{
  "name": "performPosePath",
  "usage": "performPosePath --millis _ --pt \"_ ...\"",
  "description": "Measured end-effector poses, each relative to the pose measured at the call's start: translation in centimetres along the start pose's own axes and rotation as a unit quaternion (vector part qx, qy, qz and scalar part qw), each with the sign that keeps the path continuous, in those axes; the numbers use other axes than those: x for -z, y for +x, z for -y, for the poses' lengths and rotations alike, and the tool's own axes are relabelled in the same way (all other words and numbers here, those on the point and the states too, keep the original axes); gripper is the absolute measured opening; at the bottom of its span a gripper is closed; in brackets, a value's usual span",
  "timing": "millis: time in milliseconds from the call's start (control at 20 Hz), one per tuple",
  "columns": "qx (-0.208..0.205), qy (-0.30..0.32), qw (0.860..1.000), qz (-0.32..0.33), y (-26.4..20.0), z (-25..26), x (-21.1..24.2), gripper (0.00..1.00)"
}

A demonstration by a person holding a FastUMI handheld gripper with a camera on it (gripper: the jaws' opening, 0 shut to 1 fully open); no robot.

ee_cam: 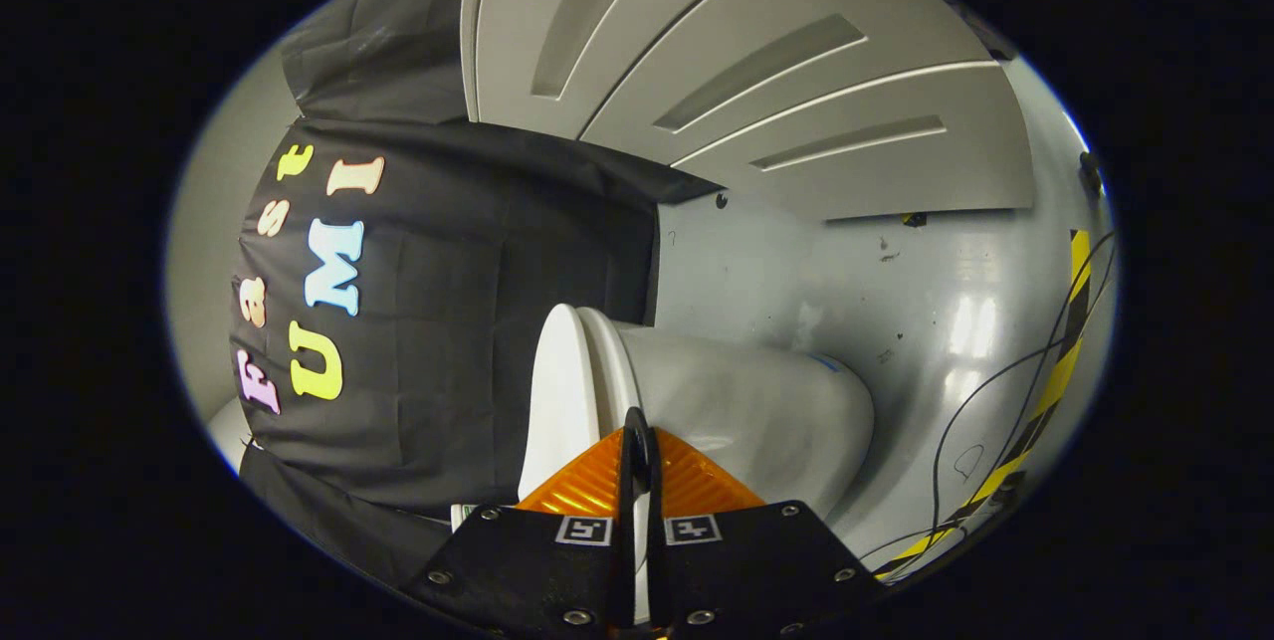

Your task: Open the toilet lid.

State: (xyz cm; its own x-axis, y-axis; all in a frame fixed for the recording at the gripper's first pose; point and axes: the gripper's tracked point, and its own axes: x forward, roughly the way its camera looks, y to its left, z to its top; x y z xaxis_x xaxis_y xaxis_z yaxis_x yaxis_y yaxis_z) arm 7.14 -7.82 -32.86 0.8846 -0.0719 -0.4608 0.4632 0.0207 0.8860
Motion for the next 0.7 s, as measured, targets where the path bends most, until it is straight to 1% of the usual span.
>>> performPosePath --millis 50,150,300,500,700 --pt "0.005 0.001 1.000 -0.002 0.0 -0.1 0.1 0.03" --pt "0.018 -0.017 1.000 -0.006 0.0 -0.5 0.3 0.00" --pt "0.034 -0.050 0.998 -0.012 -0.6 -1.1 0.0 0.00" --pt "0.035 -0.056 0.998 -0.004 -1.4 -3.0 0.0 0.00" --pt "0.030 -0.088 0.996 0.003 -2.5 -5.7 -0.1 0.00"
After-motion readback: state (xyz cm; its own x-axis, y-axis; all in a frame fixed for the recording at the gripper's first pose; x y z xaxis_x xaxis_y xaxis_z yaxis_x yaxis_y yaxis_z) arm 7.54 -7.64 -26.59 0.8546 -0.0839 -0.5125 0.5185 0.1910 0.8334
